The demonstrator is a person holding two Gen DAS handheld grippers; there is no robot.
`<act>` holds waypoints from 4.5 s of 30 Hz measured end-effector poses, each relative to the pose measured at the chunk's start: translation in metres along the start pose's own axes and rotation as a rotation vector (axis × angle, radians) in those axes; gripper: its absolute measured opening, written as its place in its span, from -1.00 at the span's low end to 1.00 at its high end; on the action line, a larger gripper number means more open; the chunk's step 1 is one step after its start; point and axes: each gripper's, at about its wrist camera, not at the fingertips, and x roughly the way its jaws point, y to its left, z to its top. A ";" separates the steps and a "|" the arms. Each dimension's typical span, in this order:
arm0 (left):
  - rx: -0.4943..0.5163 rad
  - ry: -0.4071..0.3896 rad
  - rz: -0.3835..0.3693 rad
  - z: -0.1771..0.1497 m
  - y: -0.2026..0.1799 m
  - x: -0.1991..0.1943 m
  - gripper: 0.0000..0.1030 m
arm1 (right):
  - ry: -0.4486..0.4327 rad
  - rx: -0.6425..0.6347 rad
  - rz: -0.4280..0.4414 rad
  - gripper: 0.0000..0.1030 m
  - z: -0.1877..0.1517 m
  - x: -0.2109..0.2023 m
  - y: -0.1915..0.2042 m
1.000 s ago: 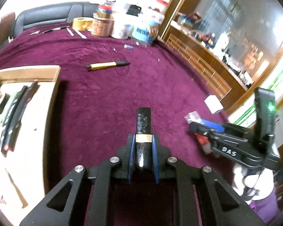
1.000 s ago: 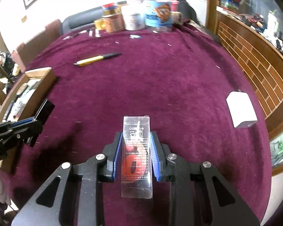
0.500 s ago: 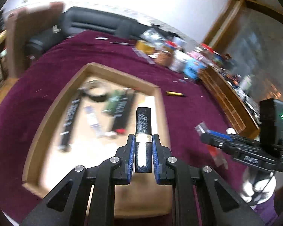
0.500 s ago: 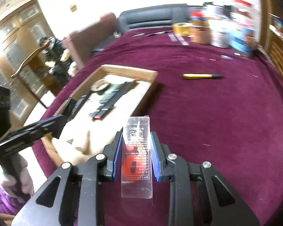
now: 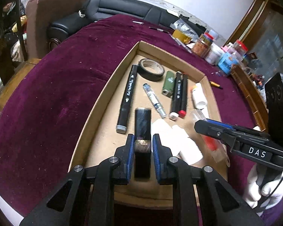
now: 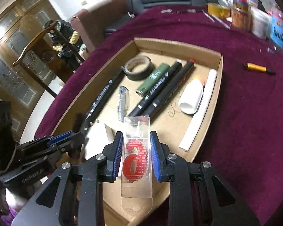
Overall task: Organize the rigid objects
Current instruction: 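Carry the lipstick and package into the box and open both tools, then move the open right tool toward the white charger block on the table, then grasp the yellow-black pen with the left tool while the right tool approaches the charger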
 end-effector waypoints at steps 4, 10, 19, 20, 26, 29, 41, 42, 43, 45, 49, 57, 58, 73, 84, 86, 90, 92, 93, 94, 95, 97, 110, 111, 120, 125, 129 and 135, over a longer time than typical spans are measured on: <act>0.007 -0.034 0.068 0.000 0.001 -0.001 -0.38 | -0.008 -0.002 -0.053 -0.50 -0.002 0.005 0.001; 0.048 -0.104 0.174 -0.001 -0.013 -0.009 0.15 | -0.031 -0.015 -0.102 -0.49 -0.004 0.003 0.004; 0.122 -0.114 0.228 0.001 -0.035 -0.013 0.23 | -0.116 -0.017 -0.101 -0.31 -0.011 -0.024 -0.004; 0.123 -0.111 0.230 0.002 -0.037 -0.013 0.23 | -0.123 -0.014 -0.102 -0.21 -0.012 -0.027 -0.007; 0.141 -0.111 0.260 0.000 -0.051 -0.016 0.23 | -0.168 0.022 -0.113 -0.02 -0.019 -0.049 -0.033; 0.166 -0.113 0.279 0.000 -0.062 -0.016 0.23 | -0.184 0.060 -0.129 -0.03 -0.023 -0.060 -0.057; 0.244 -0.148 0.109 0.004 -0.116 -0.026 0.27 | -0.331 0.344 -0.358 -0.03 -0.054 -0.167 -0.240; 0.249 -0.154 0.091 0.005 -0.121 -0.027 0.29 | -0.350 0.389 -0.384 -0.03 -0.060 -0.180 -0.259; 0.256 -0.161 0.072 0.006 -0.127 -0.027 0.29 | -0.379 0.460 -0.421 -0.03 -0.072 -0.201 -0.288; 0.269 -0.170 0.043 0.007 -0.139 -0.026 0.29 | -0.398 0.539 -0.470 -0.03 -0.089 -0.224 -0.320; 0.296 -0.164 -0.011 0.005 -0.162 -0.017 0.29 | -0.391 0.656 -0.564 0.03 -0.118 -0.255 -0.372; 0.342 -0.118 -0.027 -0.005 -0.184 -0.015 0.29 | -0.256 0.638 -0.519 0.23 -0.095 -0.203 -0.404; 0.343 -0.118 -0.025 -0.005 -0.183 -0.016 0.29 | -0.266 0.608 -0.551 0.25 -0.088 -0.198 -0.397; 0.435 0.094 -0.080 0.062 -0.253 0.064 0.29 | -0.322 0.453 -0.345 0.18 -0.063 -0.132 -0.322; 0.561 0.240 -0.016 0.122 -0.312 0.209 0.28 | -0.322 0.462 -0.317 0.27 -0.053 -0.129 -0.329; 0.549 0.230 0.005 0.132 -0.310 0.223 0.29 | -0.325 0.466 -0.304 0.31 -0.053 -0.129 -0.330; 0.575 0.182 0.094 0.136 -0.307 0.239 0.32 | -0.323 0.463 -0.291 0.37 -0.052 -0.129 -0.331; 0.584 0.194 0.078 0.129 -0.303 0.242 0.32 | -0.323 0.463 -0.287 0.37 -0.052 -0.129 -0.331; 0.605 0.205 0.075 0.127 -0.304 0.242 0.21 | -0.325 0.466 -0.283 0.37 -0.052 -0.129 -0.332; 0.626 0.215 0.049 0.122 -0.304 0.236 0.07 | -0.326 0.469 -0.278 0.37 -0.052 -0.129 -0.333; 0.633 0.222 0.036 0.121 -0.305 0.235 -0.25 | -0.328 0.472 -0.274 0.37 -0.052 -0.130 -0.333; 0.633 0.268 -0.018 0.115 -0.303 0.226 -0.57 | -0.331 0.477 -0.266 0.37 -0.053 -0.130 -0.334; 0.613 0.152 0.039 0.091 -0.338 0.223 0.14 | -0.345 0.501 -0.232 0.37 -0.054 -0.132 -0.337; 0.586 0.169 0.025 0.092 -0.336 0.222 -0.01 | -0.347 0.504 -0.226 0.37 -0.054 -0.132 -0.337; 0.647 0.199 0.004 0.069 -0.339 0.201 -0.85 | -0.356 0.515 -0.201 0.37 -0.057 -0.135 -0.341; 0.666 0.153 0.032 0.062 -0.344 0.200 -0.83 | -0.357 0.508 -0.203 0.41 -0.056 -0.134 -0.340; 0.695 0.126 0.047 0.059 -0.350 0.202 -0.89 | -0.361 0.502 -0.190 0.48 -0.056 -0.134 -0.341; 0.719 0.141 0.007 0.046 -0.344 0.187 -0.90 | -0.375 0.510 -0.160 0.48 -0.058 -0.136 -0.345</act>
